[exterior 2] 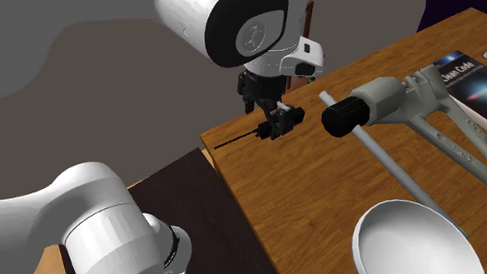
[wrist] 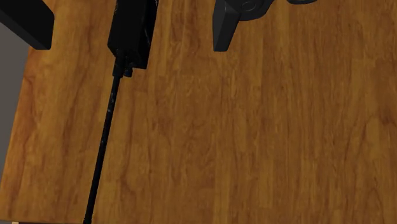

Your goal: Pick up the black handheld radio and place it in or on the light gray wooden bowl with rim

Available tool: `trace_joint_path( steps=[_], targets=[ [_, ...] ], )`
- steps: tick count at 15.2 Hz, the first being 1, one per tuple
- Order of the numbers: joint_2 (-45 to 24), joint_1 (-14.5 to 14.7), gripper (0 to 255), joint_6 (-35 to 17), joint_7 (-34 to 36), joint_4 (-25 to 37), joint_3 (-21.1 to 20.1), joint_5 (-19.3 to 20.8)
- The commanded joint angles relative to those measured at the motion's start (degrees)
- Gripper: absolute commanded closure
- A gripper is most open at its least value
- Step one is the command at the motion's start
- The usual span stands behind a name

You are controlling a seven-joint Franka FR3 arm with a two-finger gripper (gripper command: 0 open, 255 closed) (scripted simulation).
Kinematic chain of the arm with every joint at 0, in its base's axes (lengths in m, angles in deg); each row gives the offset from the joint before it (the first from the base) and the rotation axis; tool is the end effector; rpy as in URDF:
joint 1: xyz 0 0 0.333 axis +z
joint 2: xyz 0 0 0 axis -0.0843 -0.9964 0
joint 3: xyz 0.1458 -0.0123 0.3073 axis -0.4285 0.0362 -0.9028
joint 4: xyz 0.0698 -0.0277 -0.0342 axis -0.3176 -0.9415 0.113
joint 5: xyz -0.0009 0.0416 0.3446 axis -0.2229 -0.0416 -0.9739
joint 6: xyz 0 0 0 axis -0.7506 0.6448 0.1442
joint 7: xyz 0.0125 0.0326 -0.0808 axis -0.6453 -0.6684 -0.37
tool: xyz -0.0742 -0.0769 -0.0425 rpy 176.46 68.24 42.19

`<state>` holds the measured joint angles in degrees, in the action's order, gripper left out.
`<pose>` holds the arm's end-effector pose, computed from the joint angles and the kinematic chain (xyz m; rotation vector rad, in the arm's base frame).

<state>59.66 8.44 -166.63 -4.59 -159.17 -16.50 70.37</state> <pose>0.3016 0.0250 0.4934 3.1072 -0.0209 -0.0756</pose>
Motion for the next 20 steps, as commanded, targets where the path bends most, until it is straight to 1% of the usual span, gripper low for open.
trace_joint_path(
  steps=[1, 9, 17, 18, 20],
  targets=[
    [-3.2, 0.8, 0, -4.4, 0.8, -0.7, -1.1, -0.4],
    [-5.3, 0.7, 0, -11.0, 0.9, -5.2, -1.1, -0.3],
    [-5.3, 0.7, 0, -11.0, 0.9, -5.2, -1.1, -0.3],
    [-5.3, 0.7, 255, -11.0, 0.9, -5.2, -1.1, -0.3],
    [-5.3, 0.7, 255, -11.0, 0.9, -5.2, -1.1, -0.3]
  ],
)
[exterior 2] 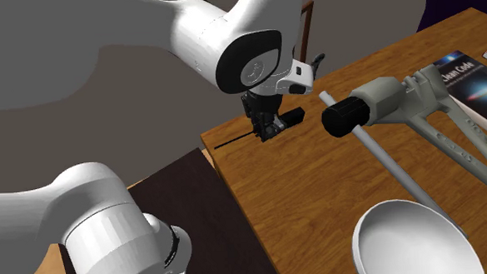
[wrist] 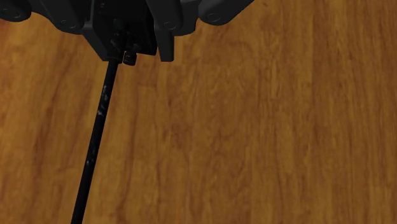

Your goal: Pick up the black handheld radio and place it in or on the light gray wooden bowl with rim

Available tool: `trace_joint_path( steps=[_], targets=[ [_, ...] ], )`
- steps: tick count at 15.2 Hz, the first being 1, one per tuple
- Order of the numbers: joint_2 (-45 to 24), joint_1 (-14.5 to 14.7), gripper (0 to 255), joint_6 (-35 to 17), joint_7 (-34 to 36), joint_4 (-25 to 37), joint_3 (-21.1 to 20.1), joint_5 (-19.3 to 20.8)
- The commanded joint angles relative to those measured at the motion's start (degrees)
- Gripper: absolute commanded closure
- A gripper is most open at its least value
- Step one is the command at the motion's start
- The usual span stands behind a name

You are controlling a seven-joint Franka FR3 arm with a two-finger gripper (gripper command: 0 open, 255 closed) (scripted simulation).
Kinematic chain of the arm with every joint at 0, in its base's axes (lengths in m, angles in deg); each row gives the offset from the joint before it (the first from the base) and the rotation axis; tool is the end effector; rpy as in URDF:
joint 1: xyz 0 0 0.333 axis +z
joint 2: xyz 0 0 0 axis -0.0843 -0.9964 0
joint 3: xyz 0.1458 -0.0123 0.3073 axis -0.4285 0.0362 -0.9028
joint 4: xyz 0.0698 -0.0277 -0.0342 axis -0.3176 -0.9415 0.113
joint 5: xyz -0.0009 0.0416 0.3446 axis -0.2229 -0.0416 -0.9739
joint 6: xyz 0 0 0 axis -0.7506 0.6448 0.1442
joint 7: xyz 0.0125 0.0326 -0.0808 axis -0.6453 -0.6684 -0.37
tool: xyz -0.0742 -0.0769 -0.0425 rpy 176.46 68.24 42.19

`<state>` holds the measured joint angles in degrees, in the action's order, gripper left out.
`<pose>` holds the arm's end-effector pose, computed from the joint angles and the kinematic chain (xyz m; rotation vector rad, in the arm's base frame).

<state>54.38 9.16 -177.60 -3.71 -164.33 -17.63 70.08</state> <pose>0.3179 0.0372 0.4425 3.1055 0.0036 -0.0601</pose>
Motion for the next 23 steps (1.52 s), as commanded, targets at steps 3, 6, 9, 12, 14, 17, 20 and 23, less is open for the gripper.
trace_joint_path(
  steps=[3, 6, 9, 12, 14, 17, 20, 23],
  targets=[
    [0.0, 0.0, 255, 0.0, 0.0, 0.0, 0.0, 0.0],
    [0.0, 0.0, 255, 0.0, 0.0, 0.0, 0.0, 0.0],
    [0.7, 0.0, 255, 1.8, -0.1, 1.1, 0.0, 0.0],
    [1.7, 0.0, 255, 4.4, -0.2, 2.7, 0.1, 0.0],
    [2.2, 0.0, 255, 6.1, -0.2, 3.9, 0.1, -0.1],
    [2.9, 0.0, 255, 8.7, -0.3, 5.7, 0.1, -0.1],
    [3.5, 0.0, 255, 11.2, -0.4, 7.7, 0.2, -0.1],
    [3.9, 0.0, 255, 13.6, -0.4, 9.7, 0.2, -0.1]
  ],
)
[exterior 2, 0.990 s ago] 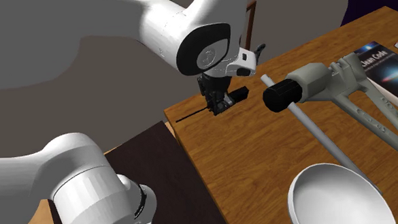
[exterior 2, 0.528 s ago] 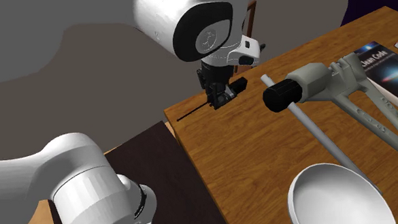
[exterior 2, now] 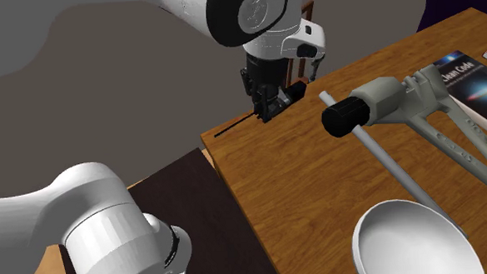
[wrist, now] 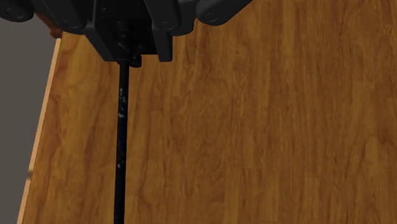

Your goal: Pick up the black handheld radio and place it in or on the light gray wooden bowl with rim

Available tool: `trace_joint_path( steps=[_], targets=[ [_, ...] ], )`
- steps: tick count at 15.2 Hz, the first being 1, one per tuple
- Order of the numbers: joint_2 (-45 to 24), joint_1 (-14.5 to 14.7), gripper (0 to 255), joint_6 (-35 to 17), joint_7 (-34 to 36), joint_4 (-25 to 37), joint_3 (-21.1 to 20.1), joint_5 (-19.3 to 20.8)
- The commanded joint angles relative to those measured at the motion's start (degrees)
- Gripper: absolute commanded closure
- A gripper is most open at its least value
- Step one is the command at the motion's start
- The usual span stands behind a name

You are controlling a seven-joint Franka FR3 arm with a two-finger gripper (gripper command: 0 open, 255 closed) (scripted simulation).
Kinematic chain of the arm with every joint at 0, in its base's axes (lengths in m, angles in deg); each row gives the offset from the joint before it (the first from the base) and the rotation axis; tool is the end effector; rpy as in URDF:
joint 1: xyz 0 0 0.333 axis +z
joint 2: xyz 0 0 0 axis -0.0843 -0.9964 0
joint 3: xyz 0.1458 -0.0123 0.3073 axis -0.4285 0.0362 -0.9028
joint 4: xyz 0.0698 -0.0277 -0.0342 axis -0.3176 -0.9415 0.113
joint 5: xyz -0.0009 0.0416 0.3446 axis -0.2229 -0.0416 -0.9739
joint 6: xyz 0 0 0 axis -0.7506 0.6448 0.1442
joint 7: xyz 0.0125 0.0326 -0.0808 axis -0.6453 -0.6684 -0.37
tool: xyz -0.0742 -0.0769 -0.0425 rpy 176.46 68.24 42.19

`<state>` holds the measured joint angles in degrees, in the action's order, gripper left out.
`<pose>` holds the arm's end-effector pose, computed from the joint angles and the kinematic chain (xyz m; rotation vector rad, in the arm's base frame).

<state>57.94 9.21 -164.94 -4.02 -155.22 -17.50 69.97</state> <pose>0.3131 0.0373 0.5110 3.1053 0.0034 -0.0599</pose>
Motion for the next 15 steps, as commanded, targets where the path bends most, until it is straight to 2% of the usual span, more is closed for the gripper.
trace_joint_path(
  steps=[1, 15],
  targets=[
    [0.4, 0.0, 255, 1.7, -0.1, 1.3, 0.1, 0.0],
    [0.6, -0.1, 255, 12.0, -0.4, 11.4, 0.2, 0.1]
  ],
)
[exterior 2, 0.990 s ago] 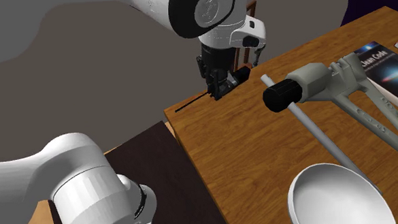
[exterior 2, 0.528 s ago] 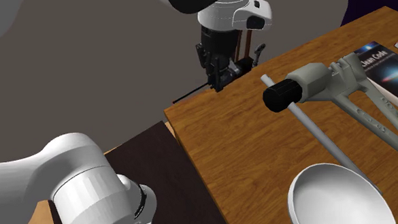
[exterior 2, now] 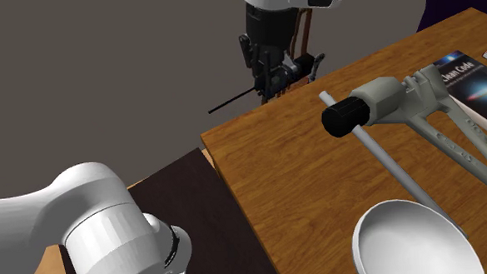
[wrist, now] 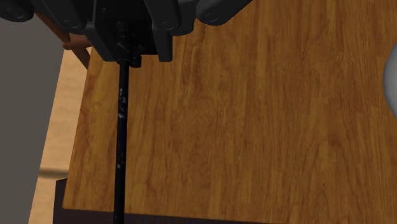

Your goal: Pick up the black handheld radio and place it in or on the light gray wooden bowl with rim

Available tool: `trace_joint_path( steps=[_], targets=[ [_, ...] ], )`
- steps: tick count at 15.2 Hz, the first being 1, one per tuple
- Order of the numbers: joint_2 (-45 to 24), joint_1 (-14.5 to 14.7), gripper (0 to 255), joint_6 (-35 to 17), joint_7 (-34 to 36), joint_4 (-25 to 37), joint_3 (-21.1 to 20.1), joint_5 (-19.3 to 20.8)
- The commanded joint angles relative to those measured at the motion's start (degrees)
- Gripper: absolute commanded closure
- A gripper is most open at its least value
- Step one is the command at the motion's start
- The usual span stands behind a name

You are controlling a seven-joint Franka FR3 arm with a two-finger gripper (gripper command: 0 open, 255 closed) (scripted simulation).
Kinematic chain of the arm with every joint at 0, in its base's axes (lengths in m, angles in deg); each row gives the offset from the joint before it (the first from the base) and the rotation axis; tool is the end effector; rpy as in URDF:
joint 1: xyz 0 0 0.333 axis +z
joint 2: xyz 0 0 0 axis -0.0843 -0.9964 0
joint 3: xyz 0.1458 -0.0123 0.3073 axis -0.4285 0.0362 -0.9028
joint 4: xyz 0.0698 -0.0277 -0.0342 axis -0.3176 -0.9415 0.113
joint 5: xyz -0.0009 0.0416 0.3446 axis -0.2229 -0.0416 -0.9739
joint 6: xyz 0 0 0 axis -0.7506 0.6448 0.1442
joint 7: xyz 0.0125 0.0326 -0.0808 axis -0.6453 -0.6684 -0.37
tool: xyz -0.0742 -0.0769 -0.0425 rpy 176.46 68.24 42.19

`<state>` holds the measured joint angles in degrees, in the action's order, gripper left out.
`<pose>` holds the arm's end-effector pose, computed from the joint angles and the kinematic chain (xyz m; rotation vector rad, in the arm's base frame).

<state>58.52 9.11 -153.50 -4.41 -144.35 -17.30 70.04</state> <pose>0.3099 0.0361 0.5792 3.1055 0.0035 -0.0598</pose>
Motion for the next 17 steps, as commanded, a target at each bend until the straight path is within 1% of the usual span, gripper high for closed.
trace_joint_path(
  steps=[1, 9, 17],
  targets=[
    [0.1, -0.5, 255, 0.5, -1.4, 0.4, 1.1, 0.7],
    [-1.4, -4.7, 255, -0.1, -12.5, 1.9, 10.1, 5.9],
    [-7.1, -8.1, 255, -1.5, -23.7, 7.4, 19.1, 9.4]
  ],
)
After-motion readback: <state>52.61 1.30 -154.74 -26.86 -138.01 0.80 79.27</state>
